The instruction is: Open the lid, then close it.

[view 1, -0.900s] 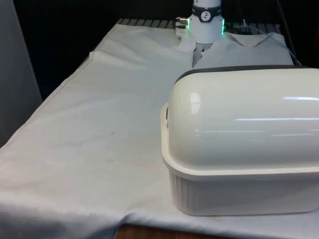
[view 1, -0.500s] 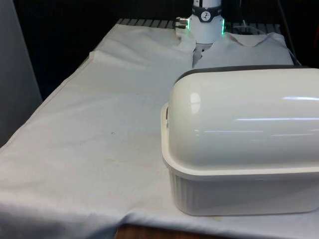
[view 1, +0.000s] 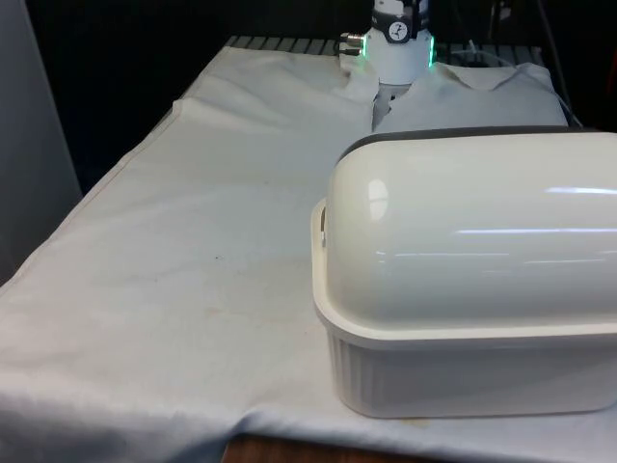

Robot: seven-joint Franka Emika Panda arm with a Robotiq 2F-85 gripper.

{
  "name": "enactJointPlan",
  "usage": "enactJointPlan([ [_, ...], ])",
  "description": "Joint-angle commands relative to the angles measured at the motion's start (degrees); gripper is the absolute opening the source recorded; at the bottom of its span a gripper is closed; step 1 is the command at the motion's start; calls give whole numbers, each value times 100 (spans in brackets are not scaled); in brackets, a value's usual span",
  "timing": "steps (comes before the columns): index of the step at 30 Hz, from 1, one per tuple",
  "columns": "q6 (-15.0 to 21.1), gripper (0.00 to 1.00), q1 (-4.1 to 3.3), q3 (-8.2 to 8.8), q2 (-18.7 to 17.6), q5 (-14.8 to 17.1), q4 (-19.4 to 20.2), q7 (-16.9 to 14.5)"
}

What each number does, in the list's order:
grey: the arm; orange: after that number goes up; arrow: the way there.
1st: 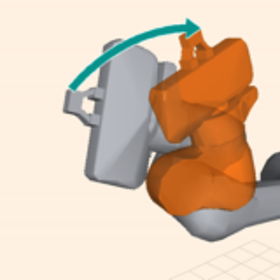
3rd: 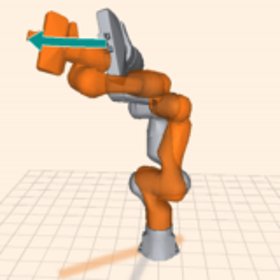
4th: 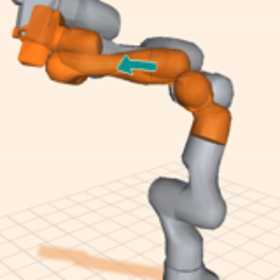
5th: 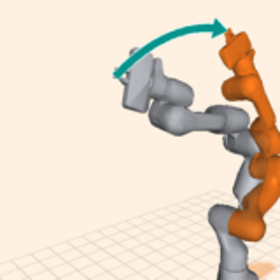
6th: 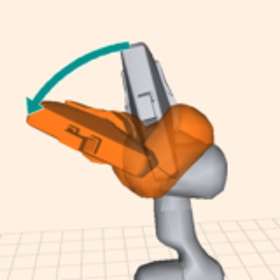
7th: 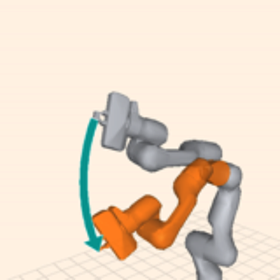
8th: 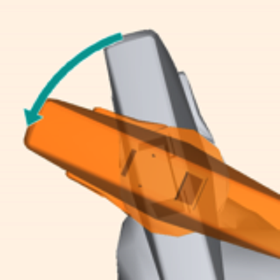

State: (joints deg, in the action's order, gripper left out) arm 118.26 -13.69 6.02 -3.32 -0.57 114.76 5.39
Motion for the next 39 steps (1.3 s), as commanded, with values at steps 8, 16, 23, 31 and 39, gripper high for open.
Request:
enactJointPlan([
  [8, 218, 100, -23, -120, -143, -52, 29, 80],
  [16, 544, 100, -17, -195, -292, -11, 120, 57],
  [23, 859, 100, -11, -235, -424, -29, 183, 86],
  [31, 1261, 100, -6, -229, -544, -40, 201, 74],
  [39, 1719, 100, 17, -183, -705, -74, 286, -29],
])
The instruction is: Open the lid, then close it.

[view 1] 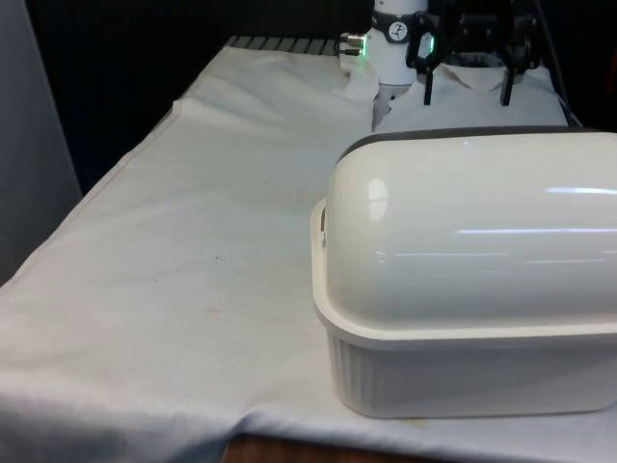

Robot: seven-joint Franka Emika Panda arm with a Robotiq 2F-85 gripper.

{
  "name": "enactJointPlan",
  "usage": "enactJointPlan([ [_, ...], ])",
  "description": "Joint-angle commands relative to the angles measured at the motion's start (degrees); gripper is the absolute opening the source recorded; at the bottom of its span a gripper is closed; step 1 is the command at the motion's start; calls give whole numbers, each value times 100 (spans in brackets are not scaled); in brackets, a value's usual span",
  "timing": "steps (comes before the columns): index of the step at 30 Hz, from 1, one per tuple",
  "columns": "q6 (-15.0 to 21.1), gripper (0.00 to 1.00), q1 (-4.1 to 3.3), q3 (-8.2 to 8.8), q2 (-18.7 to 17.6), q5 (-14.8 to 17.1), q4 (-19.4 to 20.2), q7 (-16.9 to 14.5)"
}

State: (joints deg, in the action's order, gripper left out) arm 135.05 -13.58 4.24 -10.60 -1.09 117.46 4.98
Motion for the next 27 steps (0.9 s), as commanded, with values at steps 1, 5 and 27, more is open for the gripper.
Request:
enactJointPlan([
  [1, 143, 100, 11, 17, -17, -29, 40, -46],
  [5, 344, 100, 29, 69, -92, -29, 80, -183],
  [27, 1106, 86, 40, 229, -619, 6, -34, -544],
])
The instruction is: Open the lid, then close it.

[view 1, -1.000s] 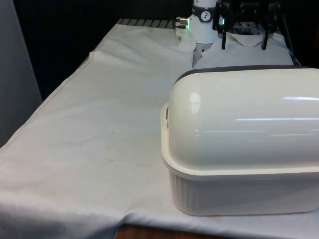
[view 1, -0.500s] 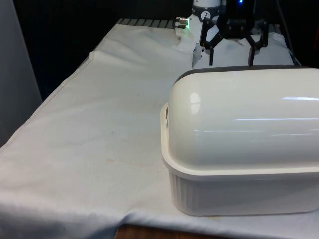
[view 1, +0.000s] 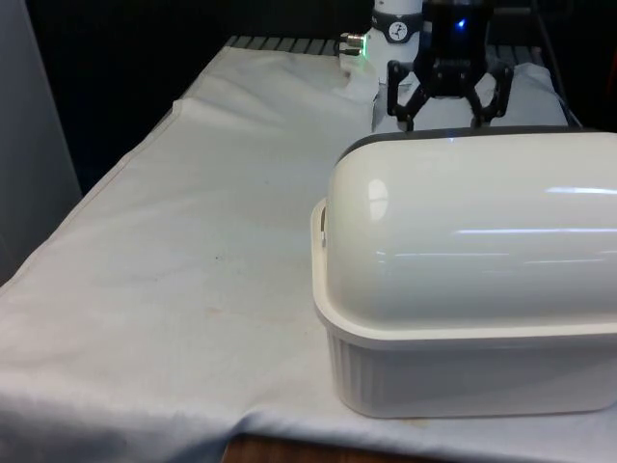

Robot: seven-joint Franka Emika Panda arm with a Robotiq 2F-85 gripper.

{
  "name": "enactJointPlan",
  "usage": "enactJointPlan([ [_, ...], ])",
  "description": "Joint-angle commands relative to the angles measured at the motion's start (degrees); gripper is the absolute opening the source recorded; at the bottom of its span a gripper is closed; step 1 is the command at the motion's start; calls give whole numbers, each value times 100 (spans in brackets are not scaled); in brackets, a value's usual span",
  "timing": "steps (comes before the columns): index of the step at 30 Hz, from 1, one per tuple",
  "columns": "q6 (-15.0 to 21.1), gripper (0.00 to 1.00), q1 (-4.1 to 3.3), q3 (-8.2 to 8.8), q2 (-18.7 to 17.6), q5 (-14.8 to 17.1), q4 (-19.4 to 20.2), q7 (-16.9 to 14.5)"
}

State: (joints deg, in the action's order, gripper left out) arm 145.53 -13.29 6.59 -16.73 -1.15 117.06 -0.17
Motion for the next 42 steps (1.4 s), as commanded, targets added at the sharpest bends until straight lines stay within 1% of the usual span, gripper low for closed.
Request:
enactJointPlan([
  [1, 74, 81, 11, -6, -11, 11, 6, -34],
  [2, 86, 75, 11, -6, -17, 11, 6, -34],
  [3, 109, 65, 11, 0, -29, 11, 6, -34],
  [7, 126, 45, 11, 0, -40, 11, 0, -40],
  [8, 63, 40, 6, 6, -23, 0, 0, -11],
  [9, 132, 40, 11, 0, -40, 11, 0, -40],
  [10, 132, 35, 11, 0, -40, 11, 0, -40],
  [11, 132, 26, 11, 0, -46, 11, 0, -46],
  [12, 138, 19, 11, 0, -46, 11, 0, -46],
  [16, 74, 0, 6, 6, -29, 0, 0, -17],
  [19, 109, 0, -6, 0, -57, 0, -11, -6],
  [23, 138, 0, 0, -23, -92, 34, -6, 17],
  [24, 74, 0, 0, -11, -63, 0, 0, 17],
  [25, 155, 0, 6, -29, -103, 46, 0, 17],
  [28, 218, 0, 17, -46, -155, 92, 11, 17],
  [32, 390, 0, 6, -34, -201, 92, 34, 17],
  [33, 304, 0, 0, -17, -212, 57, 11, 34],
  [34, 441, 0, 6, -29, -206, 80, 34, 29],
  [38, 561, 0, 6, -29, -229, 80, 34, 29],
  [40, 613, 0, 6, -29, -252, 86, 29, 23],
  [41, 539, 0, 0, -11, -235, 57, 23, 34],
  [42, 659, 0, 11, -34, -275, 97, 11, 17],
])
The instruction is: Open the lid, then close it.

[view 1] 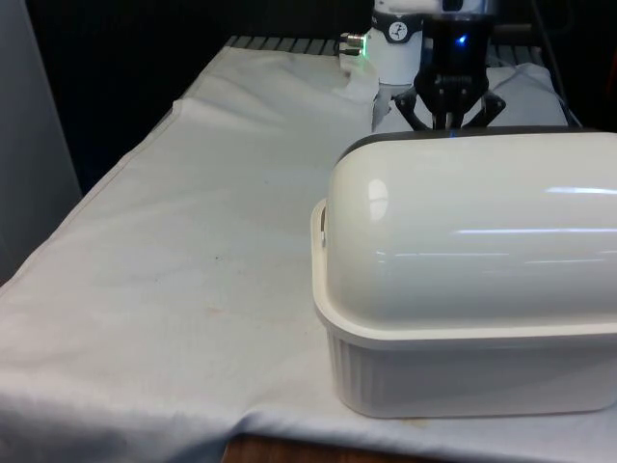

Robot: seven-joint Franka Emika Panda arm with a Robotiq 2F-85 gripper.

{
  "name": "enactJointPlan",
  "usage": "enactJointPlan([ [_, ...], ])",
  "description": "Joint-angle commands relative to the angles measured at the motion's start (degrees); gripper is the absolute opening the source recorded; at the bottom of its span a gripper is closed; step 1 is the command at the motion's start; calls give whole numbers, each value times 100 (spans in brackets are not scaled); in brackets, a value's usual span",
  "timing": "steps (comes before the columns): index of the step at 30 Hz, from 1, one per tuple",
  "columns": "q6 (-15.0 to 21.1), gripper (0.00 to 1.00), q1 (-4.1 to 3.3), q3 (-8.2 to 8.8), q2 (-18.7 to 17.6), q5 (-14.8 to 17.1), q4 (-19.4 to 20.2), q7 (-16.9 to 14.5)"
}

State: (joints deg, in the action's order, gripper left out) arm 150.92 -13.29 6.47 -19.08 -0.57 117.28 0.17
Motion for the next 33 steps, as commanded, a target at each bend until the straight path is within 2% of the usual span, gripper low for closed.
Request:
enactJointPlan([
  [1, 120, 0, 11, -23, -40, 40, -11, -17],
  [17, 120, 0, 0, 0, -57, 0, -17, -11],
  [19, 155, 0, -17, -17, -34, 0, 40, -17],
  [28, 138, 0, -6, -57, -52, 29, 29, -63],
  [33, 126, 0, -46, -52, -63, 0, 11, -6],
])
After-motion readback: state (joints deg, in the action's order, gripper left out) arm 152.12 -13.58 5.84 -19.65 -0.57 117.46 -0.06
